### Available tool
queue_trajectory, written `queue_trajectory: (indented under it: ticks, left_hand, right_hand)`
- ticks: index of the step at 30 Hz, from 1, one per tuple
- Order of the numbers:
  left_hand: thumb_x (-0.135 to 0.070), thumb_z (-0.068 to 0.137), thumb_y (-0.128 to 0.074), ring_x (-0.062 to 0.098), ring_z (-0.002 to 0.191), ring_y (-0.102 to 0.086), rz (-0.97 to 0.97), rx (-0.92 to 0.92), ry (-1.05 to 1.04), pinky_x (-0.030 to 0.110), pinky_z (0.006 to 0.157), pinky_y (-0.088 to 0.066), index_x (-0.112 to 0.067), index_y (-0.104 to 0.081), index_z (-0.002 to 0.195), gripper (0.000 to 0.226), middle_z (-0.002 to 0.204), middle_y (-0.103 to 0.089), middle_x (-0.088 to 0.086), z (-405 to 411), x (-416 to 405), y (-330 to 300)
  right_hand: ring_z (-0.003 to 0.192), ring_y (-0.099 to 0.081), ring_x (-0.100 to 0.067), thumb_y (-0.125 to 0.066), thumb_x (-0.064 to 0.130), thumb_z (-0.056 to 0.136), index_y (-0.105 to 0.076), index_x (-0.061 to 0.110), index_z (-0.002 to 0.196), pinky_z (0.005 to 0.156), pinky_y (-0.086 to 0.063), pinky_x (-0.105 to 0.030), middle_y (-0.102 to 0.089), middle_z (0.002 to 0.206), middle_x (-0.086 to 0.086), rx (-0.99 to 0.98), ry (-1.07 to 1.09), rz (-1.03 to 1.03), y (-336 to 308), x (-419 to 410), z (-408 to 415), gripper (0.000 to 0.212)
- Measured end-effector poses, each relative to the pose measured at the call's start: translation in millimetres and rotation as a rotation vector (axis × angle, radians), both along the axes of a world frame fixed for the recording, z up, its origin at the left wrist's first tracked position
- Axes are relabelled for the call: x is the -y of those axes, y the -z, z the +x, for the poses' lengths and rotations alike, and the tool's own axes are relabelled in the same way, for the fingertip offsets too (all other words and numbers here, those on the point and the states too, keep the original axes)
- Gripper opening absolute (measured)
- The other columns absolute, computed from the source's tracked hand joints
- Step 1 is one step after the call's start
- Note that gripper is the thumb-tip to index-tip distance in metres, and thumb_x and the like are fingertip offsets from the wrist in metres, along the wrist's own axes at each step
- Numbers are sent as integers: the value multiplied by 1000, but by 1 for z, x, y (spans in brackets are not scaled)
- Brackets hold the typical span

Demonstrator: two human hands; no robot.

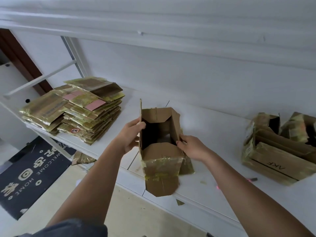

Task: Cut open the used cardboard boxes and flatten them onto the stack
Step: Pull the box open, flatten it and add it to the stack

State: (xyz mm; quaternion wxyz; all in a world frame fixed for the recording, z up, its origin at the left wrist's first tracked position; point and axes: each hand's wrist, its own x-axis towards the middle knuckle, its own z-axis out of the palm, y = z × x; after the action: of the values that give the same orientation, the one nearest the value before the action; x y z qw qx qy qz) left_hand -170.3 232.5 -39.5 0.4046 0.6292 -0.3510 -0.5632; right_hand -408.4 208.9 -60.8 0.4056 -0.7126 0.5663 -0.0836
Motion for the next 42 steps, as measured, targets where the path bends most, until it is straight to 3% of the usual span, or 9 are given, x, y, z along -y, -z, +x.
queue_trajectory:
  ticks: [4,10,14,21,25,27,30,37,42]
  left_hand:
    - [-21,95,-53,9,43,-48,-65,128,-114,22,39,-38,-9,-68,83,23,59,-53,-1,-2,-11,-12]
    - [-19,99,-50,25,76,-65,-183,33,-288,42,70,-59,-10,-66,91,20,90,-67,13,-7,-20,-28]
    - [-16,100,-49,16,70,-71,-300,-96,-366,32,58,-58,-19,-68,99,20,82,-74,3,-16,-21,-33]
    - [-9,103,-40,10,74,-72,-373,-350,-582,29,63,-58,-15,-62,118,27,88,-75,-2,-28,-19,-20]
    - [-13,104,-41,14,91,-71,-268,-479,-571,35,72,-59,-17,-53,131,30,107,-71,3,-44,-30,4]
    - [-14,105,-40,18,100,-67,-217,-530,-603,36,74,-56,-17,-49,135,32,113,-68,5,-44,-37,15]
    - [-10,104,-40,23,106,-60,-146,-537,-642,43,84,-51,-13,-45,136,33,125,-59,11,-35,-44,25]
    - [-20,84,-72,38,141,-21,58,833,-432,49,117,-22,-16,-11,154,94,155,-16,17,2,-36,21]
    - [-50,81,-72,36,137,-33,-57,1047,-293,47,114,-24,-12,-30,148,87,147,-38,16,9,-21,18]
  right_hand:
    - [131,-50,-26,-54,37,100,-43,13,147,100,-42,-30,-51,146,-6,48,51,-115,-1,-4,-4,54]
    - [147,-24,-28,-36,40,105,-49,29,143,115,-25,-37,-32,156,-10,22,53,-340,-7,-10,-2,42]
    - [152,5,-24,-31,50,103,-61,29,130,122,-6,-52,-10,165,-8,28,85,-274,-29,-7,-4,45]
    - [144,-24,-19,-56,55,90,-62,11,85,97,-28,-24,-30,155,-4,478,530,-338,-41,-27,-9,45]
    - [94,-62,-21,-70,14,90,-41,18,118,75,-57,-32,-45,126,-12,787,803,-3,-22,-27,-9,41]
    - [99,-63,-26,-67,4,91,-21,25,144,75,-58,-36,-41,131,-12,995,893,256,-16,-24,-11,74]
    - [108,-61,-32,-57,2,97,-38,11,146,74,-58,-37,-56,129,-17,922,740,368,-11,-20,-8,54]
    - [108,-63,-26,-52,4,97,-54,17,134,89,-53,-40,-65,119,-6,540,457,-80,-21,-8,-5,39]
    - [98,-64,-19,-52,4,95,-53,24,136,87,-53,-35,-67,113,1,434,277,-199,-31,-6,-10,45]
